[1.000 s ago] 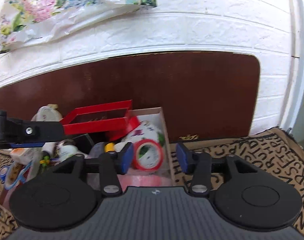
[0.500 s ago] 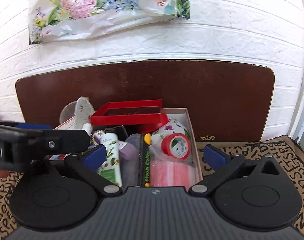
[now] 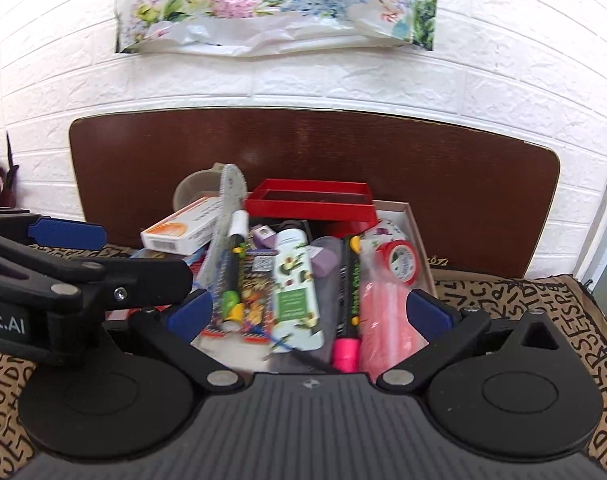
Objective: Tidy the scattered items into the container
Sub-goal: 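Withdraw both tools from the box toward the card deck box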
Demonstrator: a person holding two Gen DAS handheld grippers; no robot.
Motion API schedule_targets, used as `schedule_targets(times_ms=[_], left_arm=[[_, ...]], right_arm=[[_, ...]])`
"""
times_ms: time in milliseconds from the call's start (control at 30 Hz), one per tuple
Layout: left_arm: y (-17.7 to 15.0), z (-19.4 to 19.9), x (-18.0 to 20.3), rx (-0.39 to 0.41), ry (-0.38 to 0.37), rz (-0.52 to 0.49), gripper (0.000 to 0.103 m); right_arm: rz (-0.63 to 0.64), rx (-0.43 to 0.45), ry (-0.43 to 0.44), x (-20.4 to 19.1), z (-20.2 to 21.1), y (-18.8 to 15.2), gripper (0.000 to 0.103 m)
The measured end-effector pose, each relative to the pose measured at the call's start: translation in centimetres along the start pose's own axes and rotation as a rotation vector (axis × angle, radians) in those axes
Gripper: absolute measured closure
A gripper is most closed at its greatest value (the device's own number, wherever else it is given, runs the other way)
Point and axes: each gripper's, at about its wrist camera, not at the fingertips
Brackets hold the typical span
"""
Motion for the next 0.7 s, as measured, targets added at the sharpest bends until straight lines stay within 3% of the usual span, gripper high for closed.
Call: schedule_targets(times_ms=[167, 367, 533, 700], left_arm=[[-3.0, 2.9, -2.1, 0.007, 0.001, 0.048, 0.000], [-9.3, 5.8, -6.6, -0.046, 0.069, 0.163, 0.000], [-13.6, 6.8, -11.0, -0.099, 0.132, 0.260, 0.000], [-15.3, 7.1, -14.7, -0.109, 0.174, 0.296, 0.000]], right_arm=[[0.025, -0.024, 0.037, -2.7, 1.1, -1.7, 0.000], [0.083, -0.066, 0.106, -7.2, 1.4, -5.4, 0.000], [0.139, -0.126, 0.192, -11.5, 0.1, -8.4, 0.001], [0.200, -0.207, 0.274, -16.1, -2.3, -11.3, 0.001]])
Point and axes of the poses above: each gripper's, at about its wrist camera, not at the fingertips, and z roughly against the way its jaws point, x to its right, y to its top, and after that the axes turned 11 degrees about -z, right-handed
